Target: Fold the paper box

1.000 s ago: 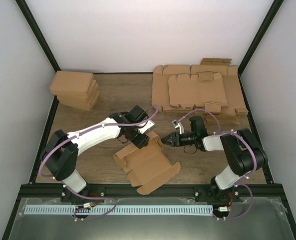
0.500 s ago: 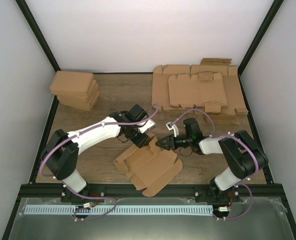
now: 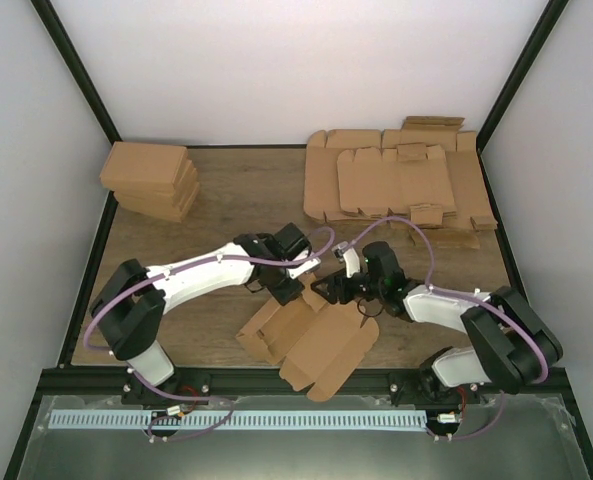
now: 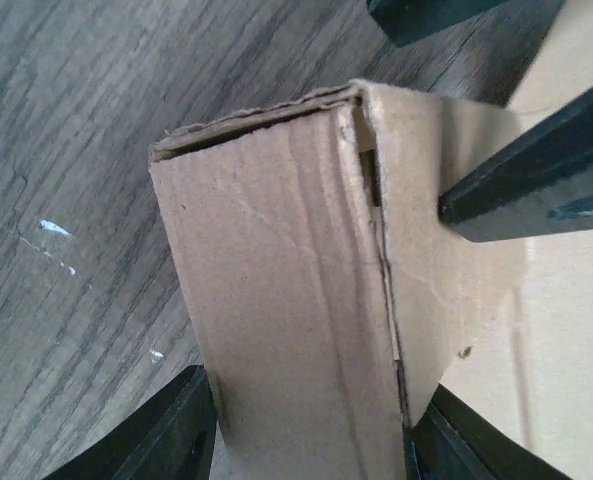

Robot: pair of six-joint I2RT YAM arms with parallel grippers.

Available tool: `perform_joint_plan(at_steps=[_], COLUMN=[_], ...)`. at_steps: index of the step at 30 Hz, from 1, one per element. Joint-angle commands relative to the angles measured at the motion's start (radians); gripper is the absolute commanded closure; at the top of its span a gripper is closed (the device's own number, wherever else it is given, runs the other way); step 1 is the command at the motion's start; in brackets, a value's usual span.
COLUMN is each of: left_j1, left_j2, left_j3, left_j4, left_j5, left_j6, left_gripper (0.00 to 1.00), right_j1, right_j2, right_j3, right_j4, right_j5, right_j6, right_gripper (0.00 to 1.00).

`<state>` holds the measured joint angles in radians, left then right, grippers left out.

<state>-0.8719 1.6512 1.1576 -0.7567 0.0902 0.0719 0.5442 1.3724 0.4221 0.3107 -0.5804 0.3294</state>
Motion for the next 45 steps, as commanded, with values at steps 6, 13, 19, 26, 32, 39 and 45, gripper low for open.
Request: perform_joint_plan(at_steps=[6,13,19,26,32,39,45], left_j1=[-0.072,-0.105,-0.125,-0.139,-0.150,-0.156,-0.155], left_j2=[0.029,0.015,-0.008,-0.020,-0.025,-0.015,-0.012], left_j3=[0.057,0.061,0.070,0.091,0.112,0.116,0.116], left_j4=[-0.028,-0.022,-0.019,-0.021,-0.017,-0.011,0.002], left_j5=[-0.148,-0.213,-0.210,-0.181,-0.147,-0.133,-0.115], left_j6=[-0.002,-0.011,-0.015,-0.022,-0.030,-0.034,-0.039], left_gripper=[0.54,0.56,0.57,0.65,0.67,0.70,0.70], right_j1=[0.060,0.078,0.080,0.103,0.109,0.140,0.158], right_j2=[-0.020,-0.072,-0.074,-0.062,-0.066,-0.116,-0.122], right_j3=[0.007,-0.025,-0.040,-0.042,-0.042,-0.053,-0.054], right_j4=[-0.044,-0.057,-0.051,-0.054,-0.058,-0.065,-0.068], right_j5=[0.176,0.165,0.163,0.211,0.238,0.267,0.287], right_j6=[-0.002,0.023,0.038,0.051,0.054,0.047,0.049], right_gripper=[0.43,0.40,0.41,0.42,0.44,0.42,0.43])
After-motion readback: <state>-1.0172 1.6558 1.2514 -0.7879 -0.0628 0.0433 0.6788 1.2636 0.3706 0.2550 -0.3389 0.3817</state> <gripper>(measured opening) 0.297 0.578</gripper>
